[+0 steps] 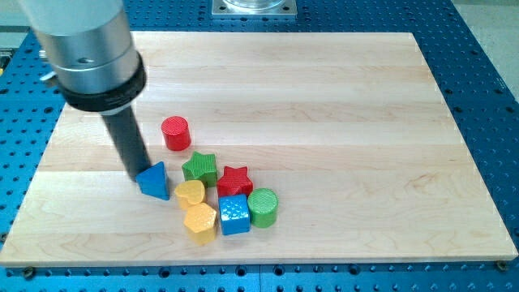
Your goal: Push the red circle top left to the green star
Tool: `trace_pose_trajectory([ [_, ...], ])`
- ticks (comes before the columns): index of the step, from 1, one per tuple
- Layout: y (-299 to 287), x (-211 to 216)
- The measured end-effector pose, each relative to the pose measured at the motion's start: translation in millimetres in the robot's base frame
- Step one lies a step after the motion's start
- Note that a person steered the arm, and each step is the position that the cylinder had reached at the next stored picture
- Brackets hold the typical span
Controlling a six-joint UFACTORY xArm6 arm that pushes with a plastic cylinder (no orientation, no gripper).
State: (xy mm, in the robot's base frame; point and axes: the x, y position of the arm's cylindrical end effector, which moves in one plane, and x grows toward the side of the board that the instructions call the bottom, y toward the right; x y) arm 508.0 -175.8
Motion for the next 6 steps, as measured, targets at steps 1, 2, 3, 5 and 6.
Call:
trace_pose_trajectory([
  [1,-8.4,22.0],
  [2,69.2,29.5],
  [3,37.8,26.8],
  [5,23.1,-38.3],
  [6,71.2,-109.2],
])
